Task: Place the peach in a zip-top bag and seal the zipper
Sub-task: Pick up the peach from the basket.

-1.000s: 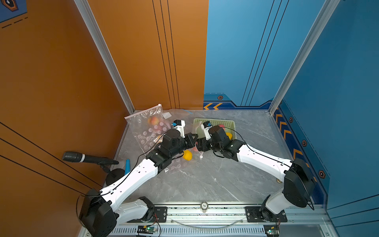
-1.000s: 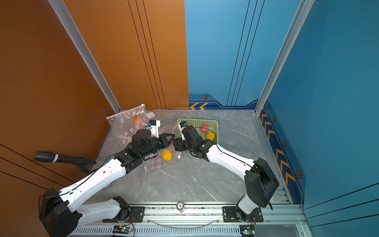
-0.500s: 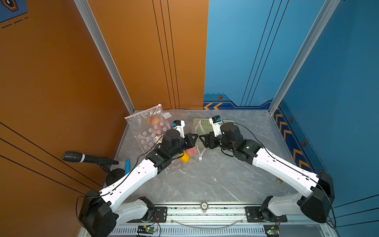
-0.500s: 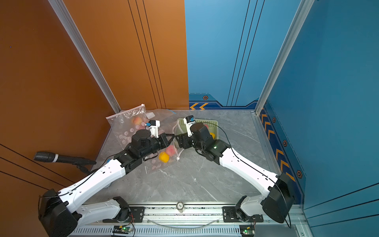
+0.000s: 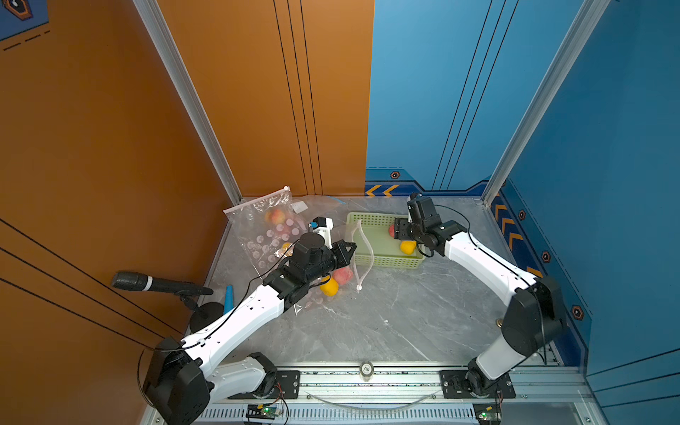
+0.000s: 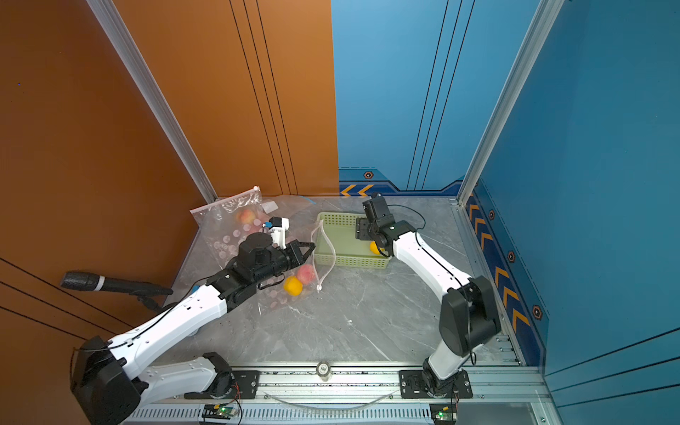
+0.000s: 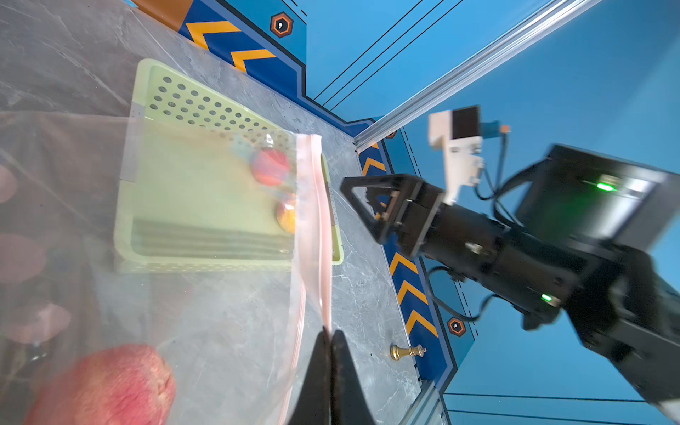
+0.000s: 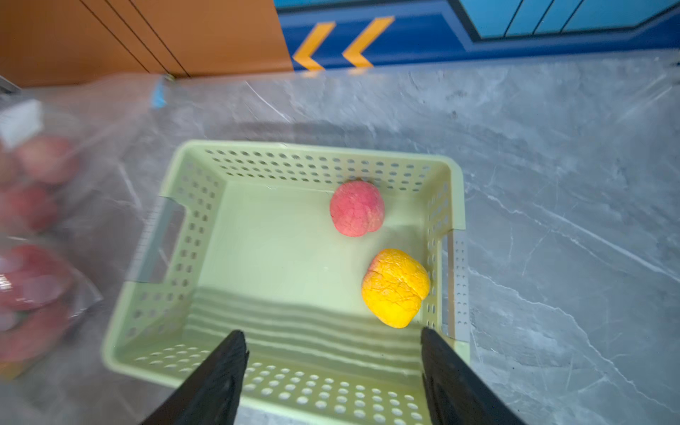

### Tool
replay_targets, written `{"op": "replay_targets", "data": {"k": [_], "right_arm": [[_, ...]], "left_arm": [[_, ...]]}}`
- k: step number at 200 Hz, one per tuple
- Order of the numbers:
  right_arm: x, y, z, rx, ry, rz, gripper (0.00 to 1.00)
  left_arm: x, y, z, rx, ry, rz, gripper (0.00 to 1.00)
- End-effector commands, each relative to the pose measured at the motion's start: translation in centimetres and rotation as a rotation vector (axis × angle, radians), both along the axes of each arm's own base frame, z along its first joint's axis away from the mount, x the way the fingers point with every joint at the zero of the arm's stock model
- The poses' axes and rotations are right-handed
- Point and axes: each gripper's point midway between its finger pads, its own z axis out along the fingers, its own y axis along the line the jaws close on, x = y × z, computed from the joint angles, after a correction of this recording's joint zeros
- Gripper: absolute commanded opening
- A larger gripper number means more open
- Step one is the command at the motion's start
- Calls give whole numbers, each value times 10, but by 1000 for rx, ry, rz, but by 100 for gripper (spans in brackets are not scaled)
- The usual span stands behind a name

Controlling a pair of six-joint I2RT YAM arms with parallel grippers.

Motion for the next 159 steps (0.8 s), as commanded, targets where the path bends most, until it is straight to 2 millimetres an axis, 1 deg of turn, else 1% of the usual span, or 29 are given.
{"op": "replay_targets", "data": {"k": [1, 18, 37, 45, 50, 51, 53, 77, 84, 86, 88, 146, 159], "right_arm": [[26, -7, -14, -57, 18, -8, 77], [47, -4, -29, -49, 45, 1, 77], [65, -3, -46, -54, 78, 1, 77], [70, -2, -54, -60, 97, 5, 77], [73, -3, -54, -58, 97, 3, 77], [74, -3, -60, -63, 109, 3, 77], [75, -3, -66, -66, 120, 2, 77], [84, 0, -86, -62, 159, 13, 75], [83, -1, -97, -71, 183, 12, 75], [88, 1, -90, -65, 166, 12, 75], [89, 1, -90, -64, 164, 11, 75], [97, -4, -119, -45, 212, 6, 75], [99, -3, -123, -35, 218, 10, 73]], "left_arm": [[0, -4, 2, -14, -6, -23, 0], [1, -3, 2, -14, -6, -20, 0], [1, -3, -1, -8, 2, -22, 0], [0, -4, -3, -5, 6, -25, 0], [0, -4, -3, -6, 7, -27, 0], [0, -4, -3, -6, 7, -27, 0], [0, -4, -3, -5, 8, -27, 0], [0, -5, -4, -9, 9, -26, 0], [0, -4, -4, -12, 8, -23, 0], [0, -4, -4, -11, 8, -24, 0], [0, -4, -4, -11, 9, -26, 0], [-1, -3, -5, -9, 12, -21, 0], [-1, -3, -5, -10, 15, -21, 0]]}}
